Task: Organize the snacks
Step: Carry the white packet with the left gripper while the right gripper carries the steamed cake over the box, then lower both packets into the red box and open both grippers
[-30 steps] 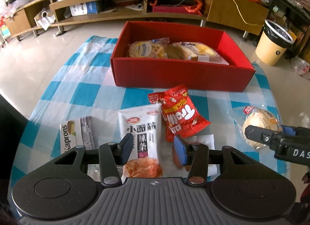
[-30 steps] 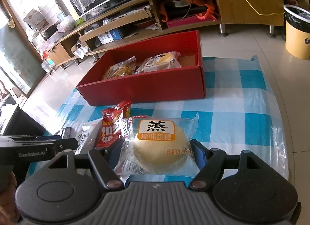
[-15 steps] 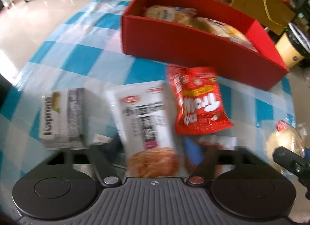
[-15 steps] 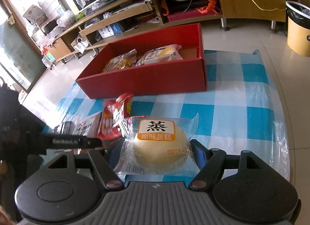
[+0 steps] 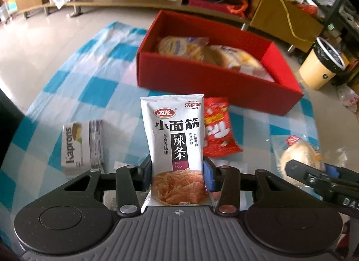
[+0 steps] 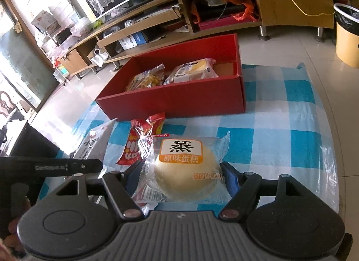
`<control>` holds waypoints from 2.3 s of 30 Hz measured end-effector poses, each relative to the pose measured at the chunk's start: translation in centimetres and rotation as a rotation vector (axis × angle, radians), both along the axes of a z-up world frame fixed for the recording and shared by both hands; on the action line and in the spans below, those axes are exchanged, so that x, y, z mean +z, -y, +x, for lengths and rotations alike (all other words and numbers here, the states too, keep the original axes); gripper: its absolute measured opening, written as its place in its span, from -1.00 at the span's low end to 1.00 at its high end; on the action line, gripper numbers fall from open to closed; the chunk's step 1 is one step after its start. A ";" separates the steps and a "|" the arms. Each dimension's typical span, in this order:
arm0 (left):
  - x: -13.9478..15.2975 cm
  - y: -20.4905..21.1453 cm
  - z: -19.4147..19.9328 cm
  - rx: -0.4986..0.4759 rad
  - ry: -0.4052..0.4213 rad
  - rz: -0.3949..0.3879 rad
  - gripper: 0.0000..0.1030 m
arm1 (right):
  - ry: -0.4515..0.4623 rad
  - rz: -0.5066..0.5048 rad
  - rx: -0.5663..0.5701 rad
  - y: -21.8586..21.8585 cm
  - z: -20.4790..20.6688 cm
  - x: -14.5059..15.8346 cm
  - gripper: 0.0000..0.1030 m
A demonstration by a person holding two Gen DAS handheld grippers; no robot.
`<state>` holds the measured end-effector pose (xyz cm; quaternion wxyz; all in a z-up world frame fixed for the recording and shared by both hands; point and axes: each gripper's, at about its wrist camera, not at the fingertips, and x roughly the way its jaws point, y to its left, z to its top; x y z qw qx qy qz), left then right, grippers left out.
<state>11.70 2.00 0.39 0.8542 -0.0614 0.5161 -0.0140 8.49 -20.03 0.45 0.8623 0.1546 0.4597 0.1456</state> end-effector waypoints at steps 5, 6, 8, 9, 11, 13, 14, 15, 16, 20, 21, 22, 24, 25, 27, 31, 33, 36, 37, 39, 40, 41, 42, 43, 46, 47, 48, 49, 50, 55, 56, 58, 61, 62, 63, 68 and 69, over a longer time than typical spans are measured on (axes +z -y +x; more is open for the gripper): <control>0.9 1.1 -0.1 -0.026 0.051 0.044 0.02 | 0.022 0.010 -0.010 0.2 0.1 0.4 0.40; 1.0 1.1 -0.1 -0.028 0.056 0.043 0.02 | 0.026 0.011 -0.010 0.2 0.1 0.5 0.40; 1.2 1.3 0.0 -0.033 0.065 0.044 0.02 | 0.035 0.008 -0.007 0.0 0.1 0.7 0.40; 1.3 1.4 0.1 -0.035 0.071 0.048 0.02 | 0.040 0.006 -0.006 0.0 0.2 0.8 0.40; 1.5 1.6 0.1 -0.037 0.084 0.058 0.02 | 0.048 0.003 -0.003 -0.2 0.3 0.9 0.40; 1.7 1.7 0.2 -0.040 0.093 0.065 0.02 | 0.062 -0.005 -0.001 -0.4 0.5 1.2 0.40; 1.8 1.7 0.3 -0.040 0.096 0.065 0.02 | 0.071 -0.009 0.000 -0.5 0.6 1.4 0.40; 1.8 1.6 0.4 -0.039 0.098 0.064 0.02 | 0.080 -0.012 -0.002 -0.6 0.7 1.6 0.40; 1.9 1.7 0.6 -0.039 0.101 0.064 0.02 | 0.089 -0.015 -0.004 -0.7 0.9 1.8 0.40; 2.1 1.7 1.2 -0.031 0.111 0.066 0.02 | 0.133 -0.058 -0.013 -1.0 1.4 2.7 0.40; 2.1 1.7 1.3 -0.030 0.113 0.066 0.02 | 0.146 -0.068 -0.014 -1.1 1.6 3.0 0.40; 2.2 1.8 1.5 -0.029 0.116 0.066 0.02 | 0.153 -0.070 -0.016 -1.1 1.8 3.1 0.40; 2.3 1.9 1.9 -0.028 0.120 0.066 0.02 | 0.161 -0.064 -0.022 -1.1 2.2 3.4 0.40; 2.3 2.0 2.2 -0.028 0.123 0.065 0.02 | 0.162 -0.064 -0.025 -1.2 2.5 3.4 0.40; 2.4 2.2 2.7 -0.030 0.129 0.066 0.02 | 0.170 -0.072 -0.027 -1.3 3.0 3.6 0.40; 2.6 2.6 3.8 -0.032 0.141 0.065 0.02 | 0.195 -0.105 -0.028 -1.5 3.9 3.9 0.40; 2.7 2.7 4.3 -0.030 0.148 0.066 0.02 | 0.209 -0.131 -0.035 -1.7 4.6 4.0 0.40; 2.8 3.0 5.4 -0.027 0.158 0.076 0.02 | 0.223 -0.165 -0.035 -2.1 5.8 4.0 0.40; 2.8 3.1 5.9 -0.026 0.162 0.082 0.02 | 0.225 -0.171 -0.031 -2.2 6.2 3.9 0.40; 2.6 3.2 6.7 -0.022 0.166 0.093 0.02 | 0.228 -0.181 -0.023 -2.6 7.2 3.9 0.40; 2.5 3.2 7.2 -0.020 0.165 0.098 0.02 | 0.229 -0.189 -0.019 -2.8 7.7 3.8 0.40; 2.4 3.3 7.6 -0.018 0.164 0.101 0.02 | 0.229 -0.201 -0.015 -3.0 8.2 3.8 0.40; 2.3 3.3 8.0 -0.015 0.163 0.104 0.02 | 0.229 -0.218 -0.011 -3.3 8.7 3.7 0.40; 2.1 3.3 8.5 -0.011 0.162 0.107 0.02 | 0.227 -0.235 -0.004 -3.6 9.2 3.6 0.40; 1.6 3.3 9.7 -0.005 0.156 0.117 0.02 | 0.208 -0.270 0.012 -4.1 10.8 3.0 0.40; 1.4 3.3 10.1 -0.003 0.153 0.119 0.02 | 0.199 -0.280 0.016 -4.3 11.3 2.8 0.40; 1.1 3.3 10.6 0.000 0.151 0.122 0.02 | 0.191 -0.291 0.019 -4.4 11.9 2.6 0.40; 0.9 3.4 11.0 -0.002 0.149 0.125 0.02 | 0.188 -0.301 0.022 -4.5 12.3 2.5 0.40; 0.7 3.5 11.3 -0.003 0.147 0.130 0.03 | 0.181 -0.319 0.027 -4.7 12.7 2.3 0.40; -0.1 4.2 12.7 -0.010 0.163 0.179 0.04 | 0.139 -0.381 0.043 -5.1 14.6 0.8 0.40; -0.3 4.2 13.0 -0.010 0.162 0.181 0.04 | 0.129 -0.378 0.044 -5.1 15.0 0.6 0.40; -0.6 4.1 13.6 -0.005 0.155 0.181 0.04 | 0.112 -0.374 0.042 -5.2 15.8 0.1 0.40; -1.0 3.7 14.2 0.003 0.144 0.179 0.04 | 0.102 -0.371 0.047 -5.3 16.7 -0.4 0.40; -1.2 3.5 14.4 0.003 0.140 0.180 0.05 | 0.099 -0.374 0.053 -5.4 17.0 -0.5 0.40; -1.3 3.4 14.7 0.006 0.135 0.181 0.06 | 0.100 -0.372 0.057 -5.4 17.1 -0.6 0.40; -1.6 2.9 15.5 0.025 0.129 0.186 0.10 | 0.095 -0.358 0.055 -5.7 17.9 -1.1 0.41; -1.6 2.9 15.5 0.026 0.130 0.187 0.10 | 0.098 -0.358 0.058 -5.9 18.0 -1.1 0.42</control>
